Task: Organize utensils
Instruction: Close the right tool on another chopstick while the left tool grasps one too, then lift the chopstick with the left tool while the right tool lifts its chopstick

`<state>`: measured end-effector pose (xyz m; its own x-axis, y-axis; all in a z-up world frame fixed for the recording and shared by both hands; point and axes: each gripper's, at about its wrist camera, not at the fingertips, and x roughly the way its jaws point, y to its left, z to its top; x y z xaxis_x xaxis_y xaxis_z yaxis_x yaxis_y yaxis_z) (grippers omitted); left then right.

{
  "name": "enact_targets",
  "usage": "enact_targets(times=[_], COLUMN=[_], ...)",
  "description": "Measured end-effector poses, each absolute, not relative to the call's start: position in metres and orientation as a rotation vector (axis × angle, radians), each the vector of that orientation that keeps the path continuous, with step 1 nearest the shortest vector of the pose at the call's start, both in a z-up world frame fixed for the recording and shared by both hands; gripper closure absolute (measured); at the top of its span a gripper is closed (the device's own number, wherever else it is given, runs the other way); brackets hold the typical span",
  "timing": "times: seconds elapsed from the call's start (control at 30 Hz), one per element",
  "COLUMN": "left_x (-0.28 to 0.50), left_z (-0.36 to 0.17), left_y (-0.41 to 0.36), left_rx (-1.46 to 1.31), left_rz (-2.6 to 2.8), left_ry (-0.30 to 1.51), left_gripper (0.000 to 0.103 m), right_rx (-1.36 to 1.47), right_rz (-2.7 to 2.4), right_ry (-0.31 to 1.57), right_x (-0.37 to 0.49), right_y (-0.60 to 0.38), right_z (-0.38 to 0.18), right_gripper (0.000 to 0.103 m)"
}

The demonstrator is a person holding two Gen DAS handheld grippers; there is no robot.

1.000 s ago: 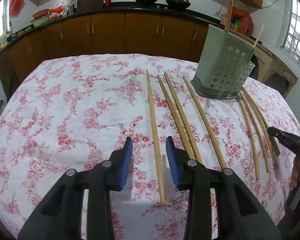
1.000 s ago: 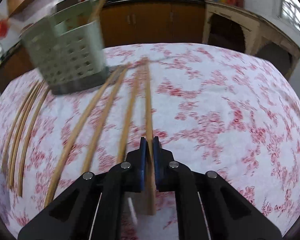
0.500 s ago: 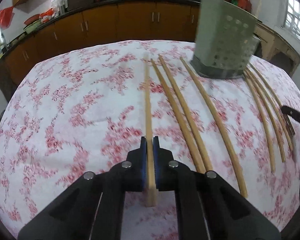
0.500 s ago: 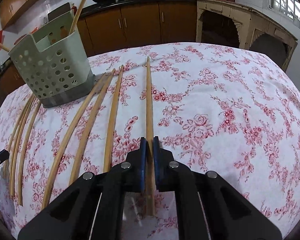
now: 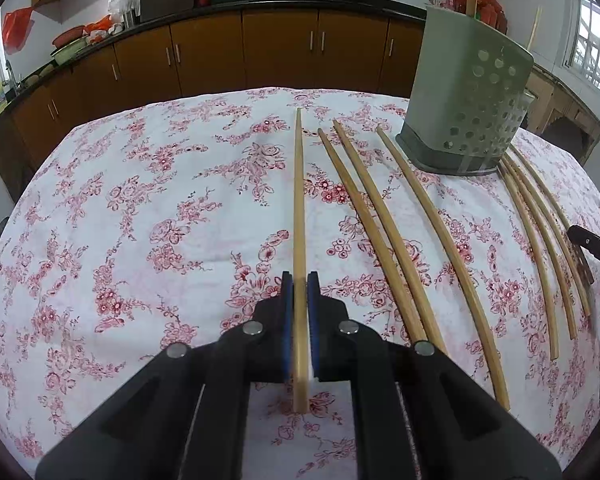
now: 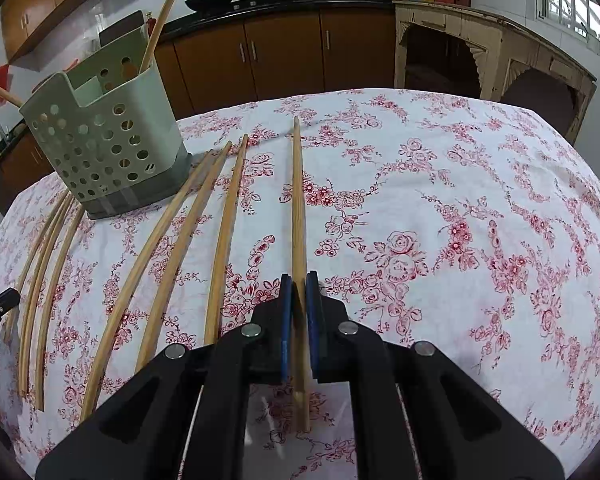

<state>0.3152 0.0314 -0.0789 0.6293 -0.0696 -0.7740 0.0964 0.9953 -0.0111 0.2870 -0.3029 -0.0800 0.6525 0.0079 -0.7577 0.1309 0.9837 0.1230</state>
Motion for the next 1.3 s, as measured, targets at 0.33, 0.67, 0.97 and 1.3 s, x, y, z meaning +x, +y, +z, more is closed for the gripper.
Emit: enact_targets(times=[0.33, 0.67, 0.97, 1.3], left_x=[0.314, 0.300, 0.294, 0.271], left_z=[-0.079, -0.080, -0.076, -0.036], left_y=[0.030, 0.024, 0.022, 0.027], left_rx=[0.047, 0.132, 0.134, 0.137], left_rz=[-0.109, -0.137, -0.130, -0.160], left_ry=[0.885, 0.881, 0.900, 0.808], left_gripper=[0.091, 0.091, 0.095, 0.095], right_rx=[0.186, 0.197, 0.207, 0.181], right_rz=[-0.062, -0.045, -0.042, -0.062], right_ry=[0.859, 0.859, 0.827, 0.669], right_x=[0.285, 0.276, 0.263, 0.239], right_y=[-0.304, -0.305, -0.307, -0.316], right_z=[-0.080, -0.081, -0.072, -0.023], right_gripper=[0.094, 0.095, 0.095, 0.095])
